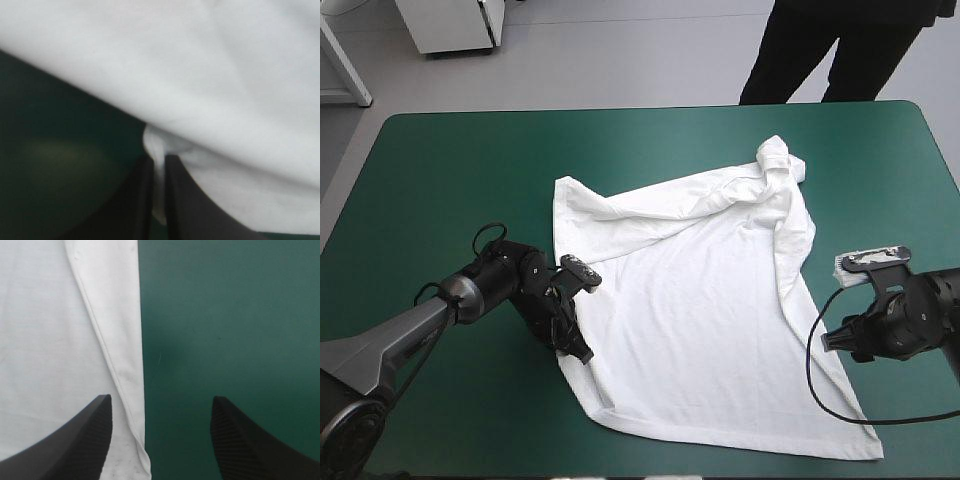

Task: Fold the cloth

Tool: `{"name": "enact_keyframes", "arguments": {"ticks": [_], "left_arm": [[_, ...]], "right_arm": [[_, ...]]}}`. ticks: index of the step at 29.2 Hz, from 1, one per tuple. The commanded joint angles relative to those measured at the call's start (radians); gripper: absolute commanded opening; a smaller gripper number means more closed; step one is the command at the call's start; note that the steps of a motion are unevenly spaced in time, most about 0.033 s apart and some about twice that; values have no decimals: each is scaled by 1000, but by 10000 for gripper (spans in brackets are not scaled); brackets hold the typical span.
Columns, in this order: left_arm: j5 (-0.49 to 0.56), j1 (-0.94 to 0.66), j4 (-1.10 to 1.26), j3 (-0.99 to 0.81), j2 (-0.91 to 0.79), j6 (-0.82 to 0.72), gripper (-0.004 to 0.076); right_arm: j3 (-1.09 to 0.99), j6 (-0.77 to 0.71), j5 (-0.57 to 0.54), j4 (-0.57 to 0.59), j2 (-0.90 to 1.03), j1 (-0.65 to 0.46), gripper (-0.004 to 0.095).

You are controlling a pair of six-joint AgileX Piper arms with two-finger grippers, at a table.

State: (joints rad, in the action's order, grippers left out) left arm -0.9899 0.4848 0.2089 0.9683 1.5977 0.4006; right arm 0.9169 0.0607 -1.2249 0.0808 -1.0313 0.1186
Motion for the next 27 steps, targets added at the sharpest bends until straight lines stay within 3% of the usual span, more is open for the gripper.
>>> {"name": "enact_keyframes", "arguments": {"ticks": [1,17,27], "left_arm": [[12,13,98,-7,5,9,-22],[-15,13,124,-7,3,28,-22],[-15,13,138,-7,3,28,-22]], "right_arm": [[-6,-22,-24,21,26,5,540],[-334,-33,-26,0,153,5,540],[-379,-33,-20,-18,153,9,540]]}}
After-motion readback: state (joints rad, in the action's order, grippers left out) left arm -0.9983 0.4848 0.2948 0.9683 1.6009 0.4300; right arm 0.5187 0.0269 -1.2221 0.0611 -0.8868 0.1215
